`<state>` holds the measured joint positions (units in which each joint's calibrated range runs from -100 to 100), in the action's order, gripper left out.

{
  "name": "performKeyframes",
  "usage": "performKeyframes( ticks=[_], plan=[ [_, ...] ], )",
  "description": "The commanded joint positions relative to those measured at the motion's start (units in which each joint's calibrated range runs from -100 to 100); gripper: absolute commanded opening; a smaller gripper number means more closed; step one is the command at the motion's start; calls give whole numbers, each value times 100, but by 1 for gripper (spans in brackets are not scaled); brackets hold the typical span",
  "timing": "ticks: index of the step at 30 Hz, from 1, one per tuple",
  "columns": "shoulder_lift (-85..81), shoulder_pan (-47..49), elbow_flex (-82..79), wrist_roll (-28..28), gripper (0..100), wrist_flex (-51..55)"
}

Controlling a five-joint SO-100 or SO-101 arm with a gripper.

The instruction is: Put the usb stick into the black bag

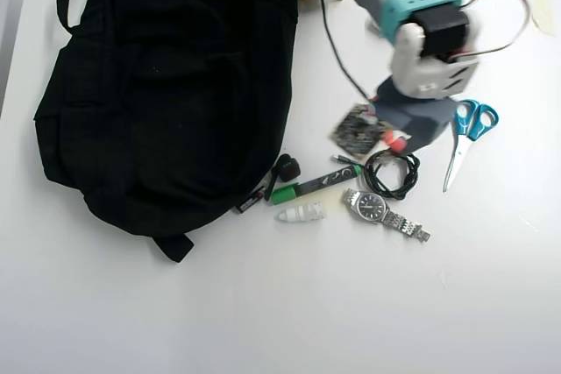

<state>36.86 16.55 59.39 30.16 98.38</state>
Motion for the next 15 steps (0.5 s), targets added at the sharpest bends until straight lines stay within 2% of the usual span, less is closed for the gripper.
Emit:
performKeyframes(
  ticks=[1, 15],
  plan=[
    [-384, -720, 369, -273, 2, 93],
    [-574, -3143, 315, -1060, 2, 119]
  ],
)
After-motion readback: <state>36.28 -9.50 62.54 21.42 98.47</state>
